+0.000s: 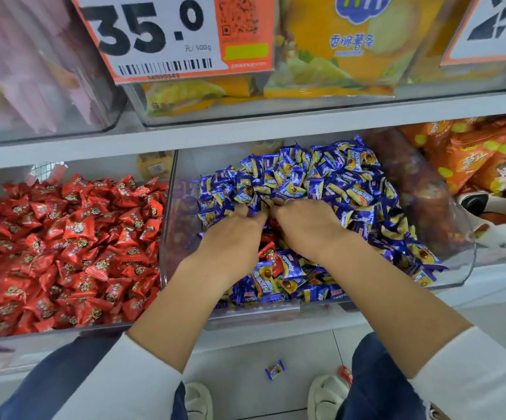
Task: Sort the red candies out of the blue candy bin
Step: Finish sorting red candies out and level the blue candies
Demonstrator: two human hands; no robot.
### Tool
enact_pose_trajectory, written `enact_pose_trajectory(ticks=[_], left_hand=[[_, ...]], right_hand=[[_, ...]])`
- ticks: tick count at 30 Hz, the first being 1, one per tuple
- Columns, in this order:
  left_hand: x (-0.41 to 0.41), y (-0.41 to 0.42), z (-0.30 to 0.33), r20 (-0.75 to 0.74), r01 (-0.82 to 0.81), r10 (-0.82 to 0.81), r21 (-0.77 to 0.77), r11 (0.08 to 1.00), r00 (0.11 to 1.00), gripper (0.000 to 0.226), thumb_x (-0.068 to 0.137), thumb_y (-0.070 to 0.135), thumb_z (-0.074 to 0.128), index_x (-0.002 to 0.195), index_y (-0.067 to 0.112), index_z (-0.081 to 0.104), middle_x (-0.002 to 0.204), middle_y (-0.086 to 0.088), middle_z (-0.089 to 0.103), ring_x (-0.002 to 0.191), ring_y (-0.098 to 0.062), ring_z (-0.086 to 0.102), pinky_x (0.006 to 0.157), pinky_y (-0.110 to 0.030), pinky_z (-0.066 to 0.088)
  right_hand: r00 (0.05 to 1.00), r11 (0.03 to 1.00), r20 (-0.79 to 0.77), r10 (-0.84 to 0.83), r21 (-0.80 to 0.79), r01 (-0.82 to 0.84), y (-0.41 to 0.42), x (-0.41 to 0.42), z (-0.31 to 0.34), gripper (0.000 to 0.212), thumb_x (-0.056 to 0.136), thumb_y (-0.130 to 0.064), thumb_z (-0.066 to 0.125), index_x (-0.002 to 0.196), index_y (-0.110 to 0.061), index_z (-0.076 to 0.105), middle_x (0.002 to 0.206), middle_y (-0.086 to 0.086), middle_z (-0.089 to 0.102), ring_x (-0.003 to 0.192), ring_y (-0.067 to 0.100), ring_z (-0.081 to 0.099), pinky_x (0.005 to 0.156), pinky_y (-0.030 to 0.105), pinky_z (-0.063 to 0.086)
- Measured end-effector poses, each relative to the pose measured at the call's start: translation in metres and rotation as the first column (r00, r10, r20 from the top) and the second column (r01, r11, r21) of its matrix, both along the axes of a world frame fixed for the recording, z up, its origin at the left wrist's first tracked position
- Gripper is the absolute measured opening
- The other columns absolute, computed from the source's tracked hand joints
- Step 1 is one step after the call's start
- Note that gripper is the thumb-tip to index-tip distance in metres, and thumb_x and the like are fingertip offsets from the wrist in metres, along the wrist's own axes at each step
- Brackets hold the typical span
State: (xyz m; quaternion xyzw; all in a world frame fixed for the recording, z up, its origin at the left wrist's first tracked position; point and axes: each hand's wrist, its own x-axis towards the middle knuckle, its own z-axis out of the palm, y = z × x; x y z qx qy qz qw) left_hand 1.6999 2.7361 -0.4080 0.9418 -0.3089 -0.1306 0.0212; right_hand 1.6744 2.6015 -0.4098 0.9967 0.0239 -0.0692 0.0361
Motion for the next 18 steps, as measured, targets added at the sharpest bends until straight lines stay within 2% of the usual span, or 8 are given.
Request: enact_pose_trajectory(ticks=[3,5,8,11,15,18], left_hand=[[-0.001,-0.004,-0.001,-0.049,-0.011,0.012,0.021,1.000,0.999,0.059,0.082,-0.005,0.053,0.135,0.016,0.039,0.123,-0.012,0.043,0.100,-0.030,0.056,0.074,-0.041,0.050],[0.000,-0.003,0.000,-0.038,-0.013,0.013,0.005,1.000,0.999,0.050,0.082,-0.008,0.051,0.127,0.013,0.043,0.113,-0.011,0.052,0.099,-0.029,0.055,0.074,-0.041,0.049],[-0.002,-0.002,0.002,0.027,0.005,-0.004,-0.009,1.000,1.000,0.046,0.081,-0.008,0.050,0.122,0.013,0.046,0.105,-0.010,0.059,0.093,-0.030,0.057,0.069,-0.040,0.047],[-0.001,0.001,0.004,0.090,0.021,-0.022,0.006,1.000,0.996,0.039,0.087,0.001,0.052,0.122,0.016,0.047,0.100,-0.008,0.062,0.089,-0.029,0.059,0.066,-0.038,0.046],[0.004,0.011,0.012,0.133,0.005,-0.008,0.020,1.000,0.991,0.024,0.095,0.017,0.049,0.118,0.017,0.050,0.098,-0.005,0.063,0.089,-0.026,0.060,0.066,-0.036,0.044],[0.005,0.014,0.020,0.116,-0.055,0.062,-0.058,0.997,0.991,0.030,0.095,0.020,0.046,0.124,0.011,0.045,0.095,-0.008,0.062,0.086,-0.027,0.058,0.069,-0.037,0.046]], right_hand=[[0.996,0.987,0.058,-0.060,0.150,0.051,-0.010,-0.001,-0.001,0.027,0.094,-0.017,0.047,0.121,-0.015,0.048,0.096,0.007,0.061,0.088,0.029,0.058,0.059,0.032,0.036],[0.989,0.960,0.106,-0.107,0.268,0.075,-0.016,-0.002,0.000,0.026,0.097,-0.020,0.044,0.122,-0.015,0.047,0.080,0.005,0.056,0.073,0.027,0.055,0.055,0.030,0.035],[0.960,0.879,0.221,-0.171,0.475,0.048,-0.023,-0.004,0.008,0.021,0.097,-0.021,0.044,0.117,-0.018,0.050,0.067,-0.001,0.052,0.052,0.013,0.044,0.046,0.027,0.030],[0.938,0.776,0.225,-0.264,0.627,0.068,-0.026,-0.007,0.019,0.015,0.094,-0.019,0.046,0.106,-0.024,0.054,0.057,-0.007,0.045,0.046,0.008,0.039,0.044,0.024,0.026],[0.932,0.807,0.187,-0.309,0.571,0.153,-0.024,-0.006,0.019,0.009,0.092,-0.027,0.049,0.087,-0.019,0.052,0.058,-0.002,0.052,0.051,0.015,0.046,0.049,0.026,0.032],[0.946,0.843,0.185,-0.266,0.521,0.135,-0.020,-0.005,0.010,0.010,0.093,-0.024,0.051,0.094,-0.014,0.053,0.071,0.005,0.061,0.052,0.015,0.047,0.053,0.028,0.036]])
